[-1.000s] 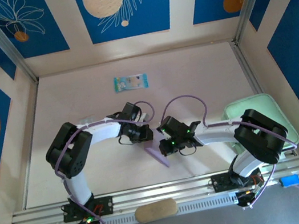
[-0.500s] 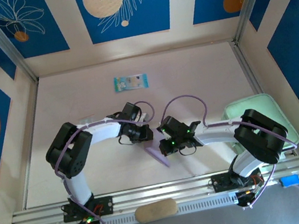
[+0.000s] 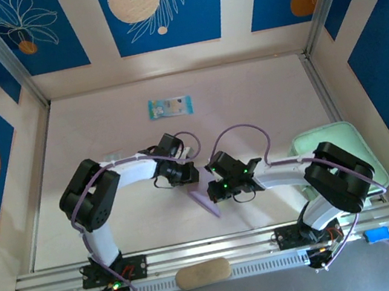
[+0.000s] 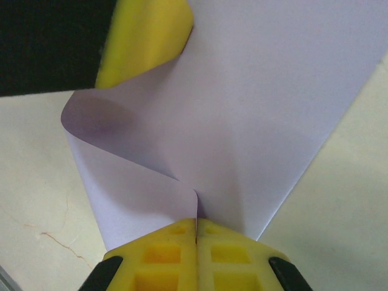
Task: Fold a paper plane with a square sheet of paper (pick it up from the middle)
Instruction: Third fold the triangle at the center of the table.
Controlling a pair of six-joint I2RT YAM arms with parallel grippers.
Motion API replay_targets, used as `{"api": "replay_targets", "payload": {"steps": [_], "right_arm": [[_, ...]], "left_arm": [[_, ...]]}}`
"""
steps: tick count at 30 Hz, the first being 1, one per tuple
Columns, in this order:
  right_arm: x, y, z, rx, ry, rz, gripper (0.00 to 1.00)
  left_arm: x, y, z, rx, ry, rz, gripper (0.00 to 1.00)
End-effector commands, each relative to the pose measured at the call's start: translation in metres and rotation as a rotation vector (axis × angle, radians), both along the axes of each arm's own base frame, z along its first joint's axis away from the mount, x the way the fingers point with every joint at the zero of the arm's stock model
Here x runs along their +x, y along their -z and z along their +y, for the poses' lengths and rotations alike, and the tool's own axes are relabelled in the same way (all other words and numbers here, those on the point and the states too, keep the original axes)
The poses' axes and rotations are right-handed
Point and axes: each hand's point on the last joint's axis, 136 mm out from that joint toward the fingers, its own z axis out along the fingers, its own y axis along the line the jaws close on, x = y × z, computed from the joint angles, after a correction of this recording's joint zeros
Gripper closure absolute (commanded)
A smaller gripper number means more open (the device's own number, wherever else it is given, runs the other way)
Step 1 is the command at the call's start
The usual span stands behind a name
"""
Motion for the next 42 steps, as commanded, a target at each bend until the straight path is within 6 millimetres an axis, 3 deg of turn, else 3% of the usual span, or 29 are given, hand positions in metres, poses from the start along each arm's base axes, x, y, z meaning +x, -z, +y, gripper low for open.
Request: {"api": "replay_targets", "payload": {"steps": [1, 12, 31, 42], "right_arm": [[-0.008, 0.002, -0.006, 0.005, 0.011, 0.028, 1.0], [-0.009, 0.001, -0.001, 0.044, 0.015, 0.029, 1.0], [-0.016, 0.002, -0.01, 0.021, 0.034, 0.043, 1.0], [-0.01, 0.002, -0.011, 0.02, 0.048, 0.017, 1.0]], "left_arm": [[-0.015, 0.02, 0.016, 0.062, -0.015, 0.064, 0.88], [-0.016, 0.021, 0.017, 0.065, -0.016, 0.062, 0.88], [-0.017, 0.021, 0.019, 0.071, -0.018, 0.062, 0.88], [-0.016, 0.022, 0.017, 0.066, -0.02, 0.065, 0.88]]}}
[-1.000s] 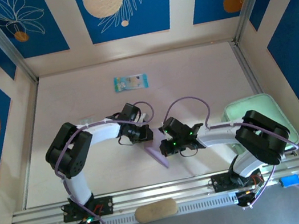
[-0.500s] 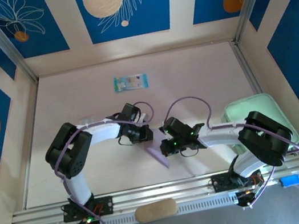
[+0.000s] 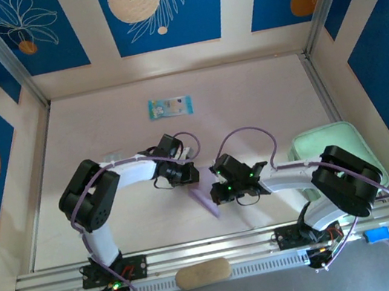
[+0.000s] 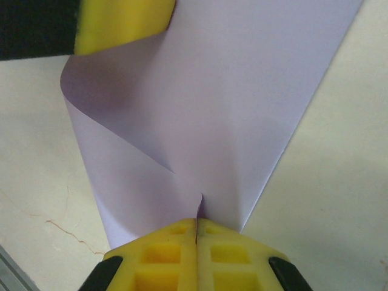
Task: Fold a paper plane with a square sheet of paper (pick it up from the middle)
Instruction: Third fold the triangle at the center of the table.
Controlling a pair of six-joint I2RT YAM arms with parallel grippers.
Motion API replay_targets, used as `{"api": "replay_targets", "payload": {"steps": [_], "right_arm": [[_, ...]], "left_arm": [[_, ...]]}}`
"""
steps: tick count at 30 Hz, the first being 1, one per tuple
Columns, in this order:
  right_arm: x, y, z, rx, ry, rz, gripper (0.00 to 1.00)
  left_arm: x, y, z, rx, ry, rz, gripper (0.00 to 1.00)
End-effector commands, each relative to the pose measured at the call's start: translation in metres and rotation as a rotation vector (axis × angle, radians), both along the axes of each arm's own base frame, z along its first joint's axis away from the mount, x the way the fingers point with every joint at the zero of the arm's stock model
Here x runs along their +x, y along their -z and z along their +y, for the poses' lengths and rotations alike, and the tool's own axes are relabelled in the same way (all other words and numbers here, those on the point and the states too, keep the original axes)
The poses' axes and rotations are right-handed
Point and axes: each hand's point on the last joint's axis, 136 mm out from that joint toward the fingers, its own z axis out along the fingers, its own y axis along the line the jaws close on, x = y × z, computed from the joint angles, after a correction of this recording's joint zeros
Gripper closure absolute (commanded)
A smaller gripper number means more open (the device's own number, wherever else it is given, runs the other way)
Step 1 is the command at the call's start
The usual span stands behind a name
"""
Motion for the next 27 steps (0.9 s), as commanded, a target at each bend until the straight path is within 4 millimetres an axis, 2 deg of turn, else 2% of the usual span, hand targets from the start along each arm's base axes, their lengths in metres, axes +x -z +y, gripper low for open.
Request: {"api": "replay_targets", "payload": {"steps": [1, 27], "right_arm": [[-0.001, 0.002, -0.003, -0.015, 0.002, 0.0, 1.0], [0.013, -0.004, -0.001, -0.008, -0.005, -0.019, 1.0]], "left_arm": [[-0.015, 0.022, 0.019, 0.083, -0.016, 0.067, 0.88], [-0.016, 0.023, 0.018, 0.081, -0.016, 0.071, 0.88]]}}
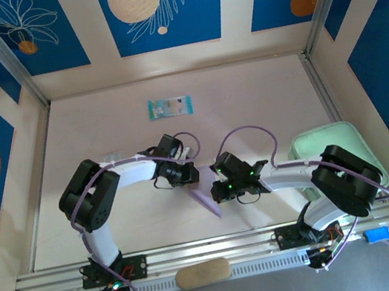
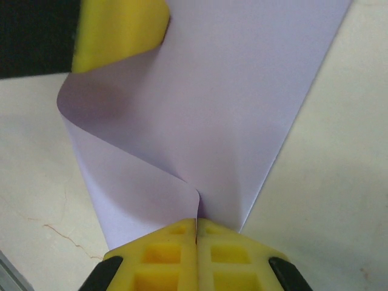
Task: Fold a paper plane with a square sheet of paper (pick it up from the middle)
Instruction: Third fold the triangle at the center of the table.
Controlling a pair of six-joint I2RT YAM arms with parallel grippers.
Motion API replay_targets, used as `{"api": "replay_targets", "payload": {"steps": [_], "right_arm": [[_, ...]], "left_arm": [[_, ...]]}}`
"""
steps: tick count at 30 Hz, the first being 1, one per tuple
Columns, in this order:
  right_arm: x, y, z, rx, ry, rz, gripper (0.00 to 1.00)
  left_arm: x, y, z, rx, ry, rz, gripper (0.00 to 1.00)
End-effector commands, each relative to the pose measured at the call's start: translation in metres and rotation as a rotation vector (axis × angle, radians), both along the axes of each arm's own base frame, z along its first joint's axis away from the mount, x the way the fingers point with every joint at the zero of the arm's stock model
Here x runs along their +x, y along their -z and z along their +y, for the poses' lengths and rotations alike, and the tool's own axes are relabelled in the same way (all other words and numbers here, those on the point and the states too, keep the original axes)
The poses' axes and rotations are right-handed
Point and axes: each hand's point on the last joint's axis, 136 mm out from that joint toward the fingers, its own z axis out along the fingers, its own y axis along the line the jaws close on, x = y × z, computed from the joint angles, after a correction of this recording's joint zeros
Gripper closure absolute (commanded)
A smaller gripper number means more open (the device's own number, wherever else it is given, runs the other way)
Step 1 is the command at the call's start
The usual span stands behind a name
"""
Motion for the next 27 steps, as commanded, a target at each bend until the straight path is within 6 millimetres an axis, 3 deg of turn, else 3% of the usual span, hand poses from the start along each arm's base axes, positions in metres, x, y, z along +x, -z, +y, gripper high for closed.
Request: {"api": "replay_targets", "payload": {"steps": [1, 11, 27], "right_arm": [[0.006, -0.002, 0.001, -0.011, -0.004, -0.007, 1.0], [0.004, 0.0, 0.003, -0.006, -0.013, 0.005, 1.0], [-0.002, 0.019, -0.013, -0.079, 0.031, 0.054, 1.0]], "left_arm": [[-0.016, 0.023, 0.018, 0.082, -0.018, 0.07, 0.88], [-0.015, 0.024, 0.018, 0.08, -0.018, 0.071, 0.88], [-0.014, 0.021, 0.017, 0.08, -0.015, 0.064, 0.88]]}}
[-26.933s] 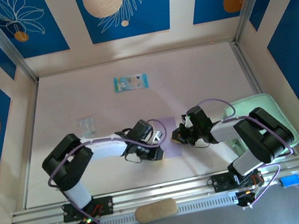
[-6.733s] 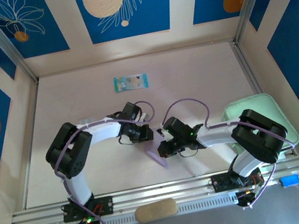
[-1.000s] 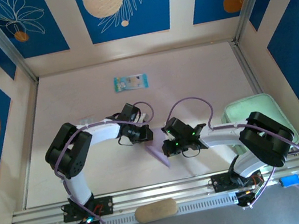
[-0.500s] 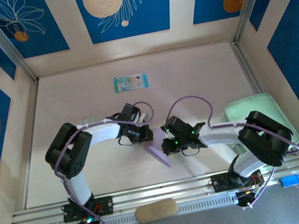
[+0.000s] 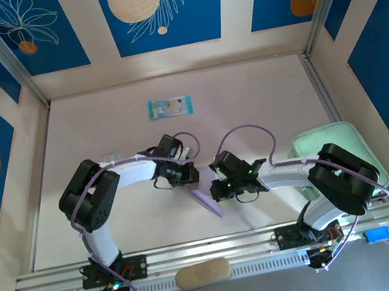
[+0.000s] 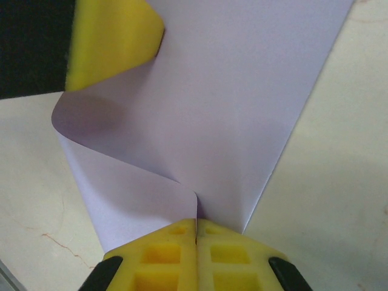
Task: Fold a paper plane with a square sheet of paper (pick it up from the middle)
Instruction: Third fold the triangle at the center of the table.
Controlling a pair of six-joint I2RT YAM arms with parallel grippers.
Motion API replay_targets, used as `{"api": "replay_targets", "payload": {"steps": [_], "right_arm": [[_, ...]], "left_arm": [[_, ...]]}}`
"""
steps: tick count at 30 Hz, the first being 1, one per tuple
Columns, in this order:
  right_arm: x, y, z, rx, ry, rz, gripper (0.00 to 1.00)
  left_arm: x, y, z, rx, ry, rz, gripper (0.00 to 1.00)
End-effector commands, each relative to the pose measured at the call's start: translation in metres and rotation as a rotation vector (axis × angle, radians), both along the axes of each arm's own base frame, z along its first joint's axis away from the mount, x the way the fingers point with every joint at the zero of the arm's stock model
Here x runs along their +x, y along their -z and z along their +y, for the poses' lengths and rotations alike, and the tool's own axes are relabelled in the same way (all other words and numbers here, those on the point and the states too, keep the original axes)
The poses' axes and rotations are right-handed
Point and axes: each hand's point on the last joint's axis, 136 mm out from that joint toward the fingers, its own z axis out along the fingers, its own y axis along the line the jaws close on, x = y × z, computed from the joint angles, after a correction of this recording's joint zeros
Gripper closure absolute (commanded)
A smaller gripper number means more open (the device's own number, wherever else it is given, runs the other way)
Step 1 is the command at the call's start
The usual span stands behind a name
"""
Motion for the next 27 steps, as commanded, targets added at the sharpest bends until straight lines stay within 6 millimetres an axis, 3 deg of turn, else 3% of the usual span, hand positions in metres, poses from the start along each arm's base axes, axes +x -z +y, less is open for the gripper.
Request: {"api": "replay_targets", "payload": {"steps": [1, 8, 14, 18, 27], "right_arm": [[-0.007, 0.017, -0.014, -0.072, 0.023, 0.049, 1.0], [-0.007, 0.018, -0.013, -0.066, 0.024, 0.052, 1.0], [-0.007, 0.019, -0.011, -0.052, 0.022, 0.053, 1.0], [-0.006, 0.019, -0.01, -0.047, 0.023, 0.054, 1.0], [-0.006, 0.021, -0.011, -0.044, 0.038, 0.058, 1.0]], "left_arm": [[-0.014, 0.02, 0.017, 0.08, -0.014, 0.063, 0.88], [-0.004, 0.003, 0.012, 0.073, -0.006, 0.028, 0.84], [0.01, -0.029, 0.007, 0.051, -0.018, -0.045, 0.75], [0.01, -0.049, 0.008, 0.022, -0.038, -0.078, 0.73], [-0.022, -0.077, 0.003, -0.236, -0.166, -0.024, 0.94]]}}
